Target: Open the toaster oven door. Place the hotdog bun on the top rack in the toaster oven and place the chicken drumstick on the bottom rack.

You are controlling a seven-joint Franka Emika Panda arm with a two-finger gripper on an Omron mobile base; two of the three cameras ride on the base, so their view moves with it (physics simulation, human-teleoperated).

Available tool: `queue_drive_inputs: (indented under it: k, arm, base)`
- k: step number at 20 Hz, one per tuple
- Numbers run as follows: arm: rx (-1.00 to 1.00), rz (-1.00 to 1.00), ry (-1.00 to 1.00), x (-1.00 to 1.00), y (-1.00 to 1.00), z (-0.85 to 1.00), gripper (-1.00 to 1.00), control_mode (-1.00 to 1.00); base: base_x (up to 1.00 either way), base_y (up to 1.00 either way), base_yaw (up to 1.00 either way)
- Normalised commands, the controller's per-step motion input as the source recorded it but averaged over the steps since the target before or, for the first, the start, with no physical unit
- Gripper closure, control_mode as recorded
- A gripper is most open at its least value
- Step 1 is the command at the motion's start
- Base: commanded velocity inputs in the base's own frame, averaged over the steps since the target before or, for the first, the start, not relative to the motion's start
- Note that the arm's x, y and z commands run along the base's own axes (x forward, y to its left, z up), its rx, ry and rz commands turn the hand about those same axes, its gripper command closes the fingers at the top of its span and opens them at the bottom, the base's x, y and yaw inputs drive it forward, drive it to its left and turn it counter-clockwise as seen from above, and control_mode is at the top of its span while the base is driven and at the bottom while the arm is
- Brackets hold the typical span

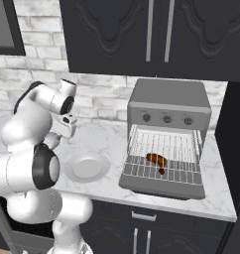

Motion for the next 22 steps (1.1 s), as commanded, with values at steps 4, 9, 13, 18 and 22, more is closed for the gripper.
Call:
queue_drive_inputs:
  k: [4,9,13,18,22]
  arm:
    - [-0.07,0.27,0.0,0.54,0.57,-0.19,-1.0,-1.0]
    - [-0.06,0.28,0.0,0.43,0.44,-0.37,-1.0,-1.0]
    - [-0.02,0.21,-0.01,0.45,0.37,-0.39,-1.0,-1.0]
    - [0.0,0.13,-0.12,0.24,0.52,-0.32,-1.0,-1.0]
    - [0.0,0.05,-0.14,0.32,0.49,-0.37,-1.0,-1.0]
  base:
    - [0.0,0.0,0.0]
    - [0.0,0.0,0.0]
    - [0.0,0.0,0.0]
    - [0.0,0.0,0.0]
    - [0.0,0.0,0.0]
